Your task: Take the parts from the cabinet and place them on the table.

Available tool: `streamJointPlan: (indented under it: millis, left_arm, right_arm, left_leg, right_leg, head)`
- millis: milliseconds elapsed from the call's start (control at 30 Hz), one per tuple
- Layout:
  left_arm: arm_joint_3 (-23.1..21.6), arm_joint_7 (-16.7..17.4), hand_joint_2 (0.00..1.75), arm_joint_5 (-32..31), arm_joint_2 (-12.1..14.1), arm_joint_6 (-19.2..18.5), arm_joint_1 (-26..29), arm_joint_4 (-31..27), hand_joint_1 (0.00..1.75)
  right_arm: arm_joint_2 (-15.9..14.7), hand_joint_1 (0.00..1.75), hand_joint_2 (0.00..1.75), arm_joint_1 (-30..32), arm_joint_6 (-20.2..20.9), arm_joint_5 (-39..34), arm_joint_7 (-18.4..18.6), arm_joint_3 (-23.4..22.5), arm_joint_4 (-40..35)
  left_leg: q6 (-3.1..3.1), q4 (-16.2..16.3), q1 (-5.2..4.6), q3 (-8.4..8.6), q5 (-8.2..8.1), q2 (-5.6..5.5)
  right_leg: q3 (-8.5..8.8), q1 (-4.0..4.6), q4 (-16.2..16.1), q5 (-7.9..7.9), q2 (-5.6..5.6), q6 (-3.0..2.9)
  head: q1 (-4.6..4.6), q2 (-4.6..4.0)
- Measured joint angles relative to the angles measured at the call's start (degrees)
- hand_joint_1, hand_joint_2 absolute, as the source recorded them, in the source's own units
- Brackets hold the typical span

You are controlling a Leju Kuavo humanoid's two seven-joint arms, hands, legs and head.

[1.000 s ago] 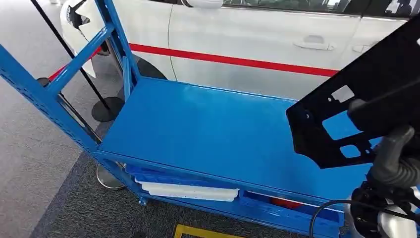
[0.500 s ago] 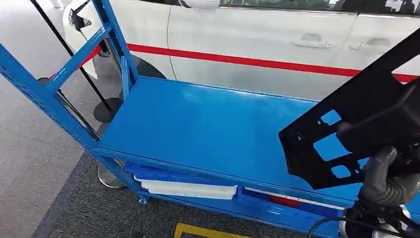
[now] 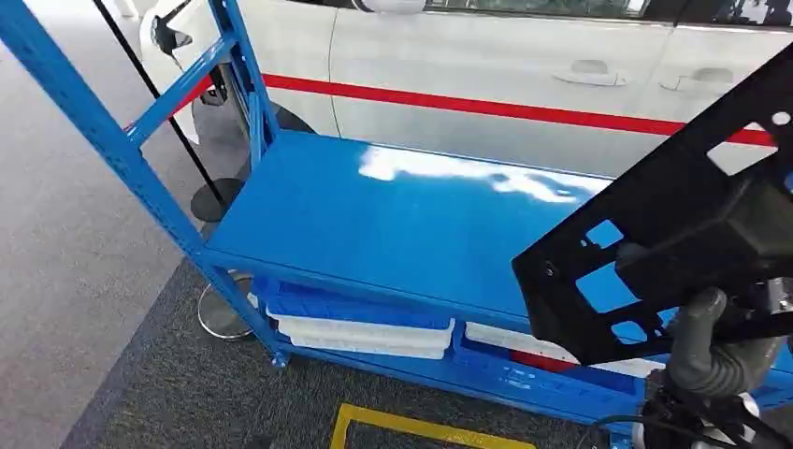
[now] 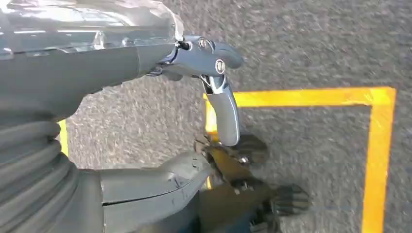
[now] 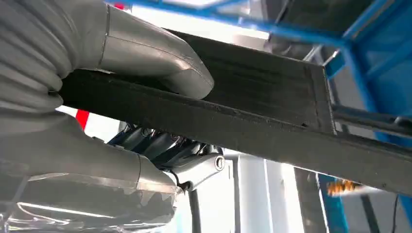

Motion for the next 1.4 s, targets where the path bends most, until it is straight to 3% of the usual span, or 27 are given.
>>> streamJointPlan:
  millis: [67, 133, 167, 233, 300, 367, 400, 500, 533, 567, 633, 667, 733, 800, 833, 867, 900, 1000, 1033, 1100, 1167, 1200, 1233, 1300, 1333, 1367, 1400]
  left_arm:
    - [0.29, 0.13, 1.75, 0.04, -0.02, 0.02, -0.06, 0.00, 0.00]
    - [0.46, 0.15, 1.75, 0.11, -0.13, 0.09, -0.05, 0.00, 0.00]
    - [0.59, 0.15, 1.75, 0.13, -0.18, 0.09, -0.03, 0.00, 0.00]
    - [0.77, 0.17, 1.75, 0.68, -0.33, 0.11, 0.05, 0.00, 0.00]
    - [0.99, 0.24, 1.75, 0.87, -0.50, 0.24, 0.09, 0.00, 0.00]
    - [1.23, 0.28, 1.75, 1.05, -0.50, 0.55, 0.15, 0.00, 0.00]
    - [1.27, 0.33, 1.75, 1.11, -0.63, 0.59, 0.22, 0.00, 0.00]
    - [1.75, 0.31, 1.75, 1.95, -0.63, 0.68, 0.31, 0.00, 0.00]
    - [2.05, 0.31, 1.75, 1.95, -0.63, 0.68, 0.33, 0.02, 0.00]
    - [2.28, 0.31, 1.75, 1.97, -0.63, 0.70, 0.42, 0.02, 0.00]
    - [2.60, 0.37, 1.75, 1.99, -0.63, 0.72, 0.66, 0.02, 0.00]
    - [2.71, 0.37, 1.75, 2.01, -0.63, 0.77, 0.69, 0.02, 0.00]
    - [2.93, 0.48, 1.75, 2.05, -0.66, 1.00, 0.67, 0.02, 0.00]
    - [3.39, 0.74, 1.75, 2.25, -0.72, 1.27, 0.57, 0.02, 0.00]
    - [3.65, 1.07, 1.75, 2.49, -0.72, 1.42, 0.46, 0.00, 0.00]
    - [3.80, 1.38, 1.75, 2.67, -0.48, 1.68, 0.32, -0.04, 0.00]
    - [3.94, 1.73, 1.75, 2.75, -0.70, 1.92, 0.37, -0.02, 0.00]
    - [4.15, 2.64, 1.75, 2.99, -0.81, 2.58, -0.04, -0.02, 0.00]
    - [4.31, 2.67, 1.75, 3.10, -1.14, 2.84, -0.13, -0.04, 0.00]
    - [4.99, 2.62, 1.75, 3.39, -1.47, 3.39, -0.17, -0.04, 0.00]
    - [5.40, 2.80, 1.75, 3.82, -1.64, 3.85, -0.07, -0.04, 0.00]
    - [5.47, 2.86, 1.75, 3.82, -1.82, 4.00, -0.04, -0.04, 0.00]
    - [5.49, 2.93, 1.75, 3.83, -1.88, 4.11, -0.08, -0.04, 0.00]
    - [5.53, 2.95, 1.75, 3.82, -2.08, 4.11, -0.25, -0.04, 0.00]
    - [5.53, 2.97, 1.75, 3.82, -2.10, 4.11, -0.42, -0.04, 0.00]
    - [5.55, 3.04, 1.75, 3.82, -2.01, 4.13, -0.52, -0.11, 0.00]
    - [5.57, 3.13, 1.75, 3.82, -2.14, 4.13, -0.52, -0.11, 0.00]
  right_arm:
    - [0.09, 1.75, 1.75, 0.38, 0.52, 0.09, -0.11, 0.26, 0.02]
    - [0.11, 1.75, 1.75, 0.66, 0.61, 0.26, -0.11, 0.50, 0.04]
    - [0.15, 1.75, 1.75, 0.86, 0.68, 0.24, -0.11, 0.61, 0.04]
    - [0.17, 1.75, 1.75, 1.07, 1.68, 0.13, -0.11, 0.76, 0.13]
    - [0.26, 1.75, 1.75, 1.08, 2.91, 0.02, -0.15, 1.03, 0.13]
    - [0.52, 1.75, 1.75, 0.99, 3.89, 0.18, -0.17, 1.38, 0.13]
    - [0.70, 1.75, 1.75, 1.32, 4.32, 0.41, -0.28, 1.55, 0.13]
    - [0.87, 1.75, 1.75, 2.58, 5.16, 1.64, -0.66, 1.55, 0.13]
    - [1.11, 1.75, 1.75, 3.09, 5.50, 1.97, -0.85, 1.48, 0.13]
    - [1.29, 1.75, 1.75, 3.75, 5.83, 2.08, -0.92, 1.27, 0.09]
    - [1.86, 1.75, 1.75, 5.82, 6.40, 2.25, -1.20, 0.38, -0.09]
    - [2.23, 1.75, 1.75, 7.17, 6.71, 2.32, -1.40, -0.35, -0.20]
    - [2.86, 1.75, 1.75, 9.80, 7.19, 2.32, -1.70, -1.90, -0.30]
    - [3.65, 1.75, 1.75, 12.12, 7.52, 1.77, -1.55, -3.96, -0.83]
    - [4.13, 1.75, 1.75, 12.96, 7.69, 1.27, -1.33, -5.14, -1.16]
    - [4.72, 1.75, 1.75, 13.68, 7.80, 0.81, -1.09, -6.52, -1.38]
    - [5.12, 1.75, 1.75, 14.18, 7.97, 0.37, -0.79, -7.82, -1.62]
    - [6.54, 1.75, 1.75, 16.27, 8.37, 0.02, -0.24, -10.52, -2.34]
    - [6.95, 1.75, 1.75, 17.03, 8.54, 0.00, -0.02, -11.30, -2.47]
    - [7.45, 1.75, 1.75, 17.75, 9.02, 0.09, 0.55, -12.72, -2.56]
    - [8.22, 1.75, 1.75, 18.90, 9.40, 0.11, 0.83, -13.55, -2.56]
    - [8.50, 1.75, 1.75, 19.46, 9.42, 0.15, 0.96, -13.93, -2.49]
    - [8.74, 1.75, 1.75, 19.89, 9.44, 0.15, 1.01, -14.36, -2.38]
    - [9.07, 1.75, 1.75, 20.33, 9.57, 0.24, 1.03, -14.84, -2.38]
    - [9.27, 1.75, 1.75, 20.38, 9.66, 0.28, 1.03, -14.99, -2.38]
    - [9.44, 1.75, 1.75, 20.29, 9.70, 0.33, 1.05, -15.17, -2.36]
    - [9.57, 1.75, 1.75, 20.33, 9.79, 0.44, 1.09, -15.32, -2.43]
  left_leg:
    - [0.28, -0.64, 0.18, -1.39, 1.83, 0.33]
    - [0.22, -0.45, 0.23, -3.27, 3.26, 0.60]
    - [0.13, -0.27, 0.24, -4.36, 3.91, 0.83]
    - [-0.19, 0.47, 0.47, -6.49, 4.85, 1.51]
    - [-0.76, 2.02, 0.93, -8.71, 5.31, 2.46]
    - [-1.54, 3.97, 0.69, -10.11, 5.28, 2.95]
    - [-1.88, 4.16, 0.58, -10.15, 5.51, 3.52]
    - [-3.07, 4.03, 1.02, -10.37, 6.45, 4.66]
    - [-3.61, 4.76, 1.18, -10.82, 5.03, 3.66]
    - [-3.78, 6.84, 1.25, -11.71, 1.55, 2.46]
    - [-3.84, 14.80, 1.30, -13.45, -5.55, 1.14]
    - [-3.74, 18.54, 1.29, -13.83, -7.24, 0.93]
    - [-3.16, 20.11, 1.25, -12.02, -5.51, 0.71]
    - [-1.89, 13.07, 0.80, -6.14, -1.72, -0.10]
    - [-0.80, 8.03, 0.55, -2.42, -1.28, -2.17]
    - [0.60, 3.12, 0.27, 0.68, -3.47, -5.16]
    - [-0.33, 1.46, 0.24, 1.55, -3.29, -4.72]
    - [0.05, 0.56, -0.40, 1.17, -1.81, -3.20]
    - [-0.10, -0.45, 0.38, 1.09, -0.54, -2.02]
    - [0.51, -0.97, 0.29, -0.03, 0.78, -0.55]
    - [0.35, -0.79, 0.29, -1.41, 1.63, 1.23]
    - [0.23, -0.54, 0.30, -2.20, 2.07, 2.09]
    - [-0.02, -0.16, 0.36, -3.06, 2.45, 3.00]
    - [-0.54, 1.14, 0.65, -4.95, 2.88, 4.61]
    - [-0.81, 2.09, 0.77, -5.81, 2.91, 5.29]
    - [-1.30, 3.03, 0.40, -6.66, 2.76, 5.80]
    - [-1.70, 3.67, 0.45, -7.10, 2.76, 6.12]
  right_leg:
    - [-1.28, -0.28, 3.31, -6.42, 0.28, 0.29]
    - [-2.97, -0.60, 11.76, -13.31, 0.30, 0.93]
    - [-3.34, -0.70, 15.46, -14.29, 0.30, 1.30]
    - [-1.57, -1.04, 16.84, -11.32, 0.27, 1.96]
    - [4.73, -1.47, 9.84, -8.15, -0.66, 2.74]
    - [10.44, -0.84, 1.51, -11.58, -3.57, 2.91]
    - [9.90, -0.71, 1.62, -11.96, -3.03, 1.27]
    - [8.82, -0.53, 1.43, -10.64, -1.91, -0.64]
    - [8.17, -0.61, 1.39, -9.96, -1.65, -1.16]
    - [7.43, -0.62, 1.39, -9.30, -1.16, -1.46]
    - [5.78, -0.44, 1.41, -8.00, -0.18, -1.82]
    - [4.90, -0.27, 1.45, -7.35, 0.36, -1.86]
    - [3.17, 0.10, 1.53, -5.98, 1.59, -1.83]
    - [1.75, 0.46, 1.52, -4.76, 2.97, -1.75]
    - [1.25, 0.44, 1.51, -4.15, 3.62, -1.70]
    - [0.88, 0.36, 1.56, -3.58, 4.01, -1.39]
    - [0.89, 0.03, 1.32, -2.90, 4.66, -1.03]
    - [0.85, -0.30, 0.13, -0.98, 6.66, 0.45]
    - [0.62, -0.35, 0.72, -1.66, 5.69, 0.30]
    - [-1.05, 0.03, 5.60, -8.84, 2.32, 0.62]
    - [-2.65, -0.31, 13.56, -13.91, 1.33, 1.29]
    - [-2.94, -0.60, 16.50, -13.78, 1.18, 1.68]
    - [-2.43, -0.96, 17.57, -11.76, 1.00, 2.05]
    - [2.29, -1.64, 12.82, -7.48, 0.02, 2.82]
    - [6.23, -1.89, 7.88, -7.39, -1.69, 3.24]
    - [9.31, -1.65, 3.28, -10.15, -4.00, 3.69]
    - [9.97, -0.87, 1.80, -11.17, -3.60, 1.78]
  head:
    - [0.04, 0.00]
    - [0.04, 0.00]
    - [0.02, 0.00]
    - [0.04, 0.00]
    - [0.04, 0.00]
    - [0.07, 0.00]
    - [-0.13, 0.00]
    - [-0.11, -0.02]
    - [-0.13, 0.00]
    - [-0.13, 0.00]
    - [-0.13, 0.00]
    - [-0.13, 0.00]
    - [-0.13, 0.00]
    - [-0.13, 0.00]
    - [-0.13, 0.00]
    - [-0.13, 0.02]
    - [-0.13, 0.00]
    - [-0.13, 0.00]
    - [-0.13, 0.00]
    - [0.02, 0.00]
    - [0.02, 0.00]
    - [0.02, 0.00]
    - [0.02, 0.00]
    - [0.02, 0.00]
    - [0.02, 0.00]
    - [0.06, 0.00]
    - [-0.11, 0.00]
